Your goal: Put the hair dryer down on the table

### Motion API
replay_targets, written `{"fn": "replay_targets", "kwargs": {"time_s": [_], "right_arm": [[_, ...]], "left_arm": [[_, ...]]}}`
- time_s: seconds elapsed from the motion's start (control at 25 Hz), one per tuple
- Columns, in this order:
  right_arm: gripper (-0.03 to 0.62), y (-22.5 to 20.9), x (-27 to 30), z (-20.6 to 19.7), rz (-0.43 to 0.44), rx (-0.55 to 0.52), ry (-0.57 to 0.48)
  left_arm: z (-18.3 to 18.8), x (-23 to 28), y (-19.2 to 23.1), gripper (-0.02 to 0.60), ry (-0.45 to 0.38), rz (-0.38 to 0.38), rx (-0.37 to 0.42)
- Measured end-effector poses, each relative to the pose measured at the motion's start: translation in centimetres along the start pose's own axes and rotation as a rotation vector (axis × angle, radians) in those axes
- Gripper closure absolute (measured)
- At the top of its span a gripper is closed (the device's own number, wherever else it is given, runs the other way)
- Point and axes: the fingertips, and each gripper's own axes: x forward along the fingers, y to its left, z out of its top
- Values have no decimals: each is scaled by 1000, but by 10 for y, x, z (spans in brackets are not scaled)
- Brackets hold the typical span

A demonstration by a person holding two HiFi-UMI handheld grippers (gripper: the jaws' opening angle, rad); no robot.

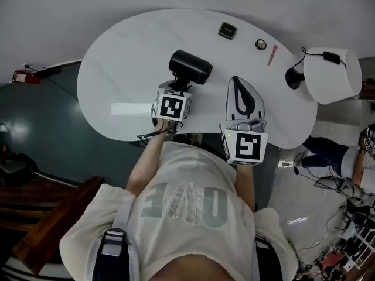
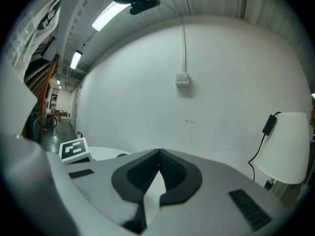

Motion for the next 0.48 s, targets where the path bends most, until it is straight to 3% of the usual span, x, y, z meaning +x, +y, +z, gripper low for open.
{"fn": "replay_targets", "kwargs": {"time_s": [0.48], "right_arm": [[591, 1, 4, -9, 17, -5, 26]], "left_arm": [[-21, 26, 11, 350, 135, 28, -15]]}}
